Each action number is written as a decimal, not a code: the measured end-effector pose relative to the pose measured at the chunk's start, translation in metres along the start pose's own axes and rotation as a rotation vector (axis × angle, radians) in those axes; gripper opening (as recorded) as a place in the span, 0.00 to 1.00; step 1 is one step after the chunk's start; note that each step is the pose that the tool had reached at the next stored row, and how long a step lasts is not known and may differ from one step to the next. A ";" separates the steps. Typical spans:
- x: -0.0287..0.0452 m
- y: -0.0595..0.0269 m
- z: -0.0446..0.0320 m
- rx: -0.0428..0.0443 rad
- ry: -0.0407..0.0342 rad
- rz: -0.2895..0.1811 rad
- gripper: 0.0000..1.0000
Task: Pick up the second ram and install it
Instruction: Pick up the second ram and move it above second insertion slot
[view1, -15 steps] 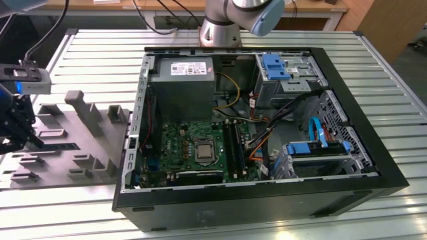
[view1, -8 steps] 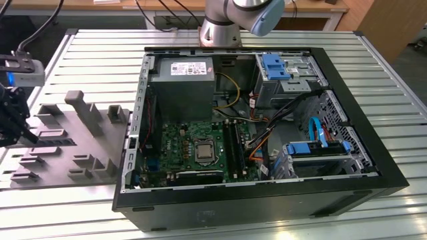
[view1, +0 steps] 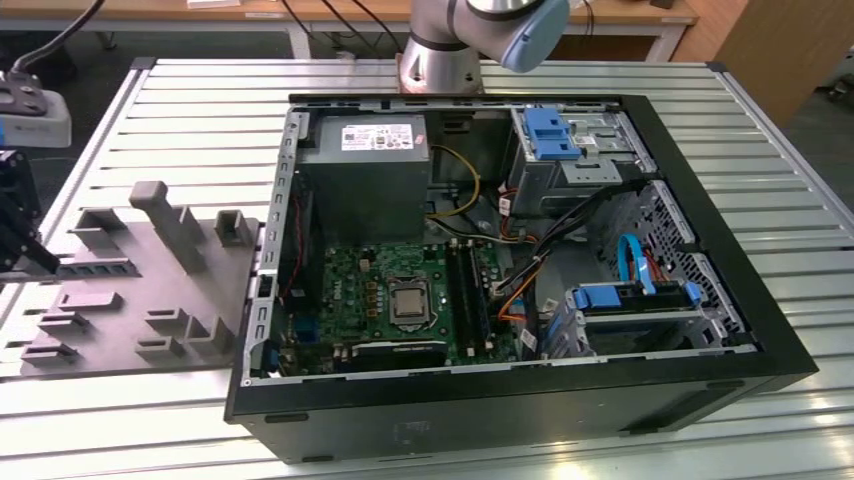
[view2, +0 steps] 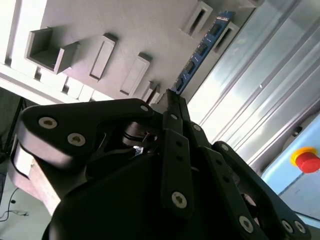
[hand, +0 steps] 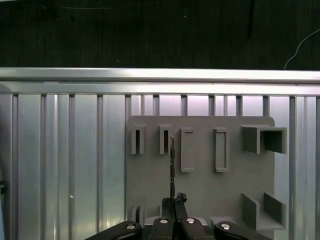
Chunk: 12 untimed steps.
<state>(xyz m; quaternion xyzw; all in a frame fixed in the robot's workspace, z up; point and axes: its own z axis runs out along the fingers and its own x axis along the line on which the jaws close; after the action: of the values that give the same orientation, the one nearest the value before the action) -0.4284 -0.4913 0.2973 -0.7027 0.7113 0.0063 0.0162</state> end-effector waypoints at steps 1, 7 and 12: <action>-0.0002 0.0000 -0.0034 -0.0001 0.0001 0.000 0.12; -0.0012 -0.0003 -0.0225 -0.0001 0.0001 0.000 0.12; -0.0022 -0.0005 -0.0400 0.0000 0.0000 0.000 0.12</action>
<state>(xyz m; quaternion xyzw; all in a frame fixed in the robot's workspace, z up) -0.4284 -0.4904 0.3374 -0.7027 0.7113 0.0063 0.0162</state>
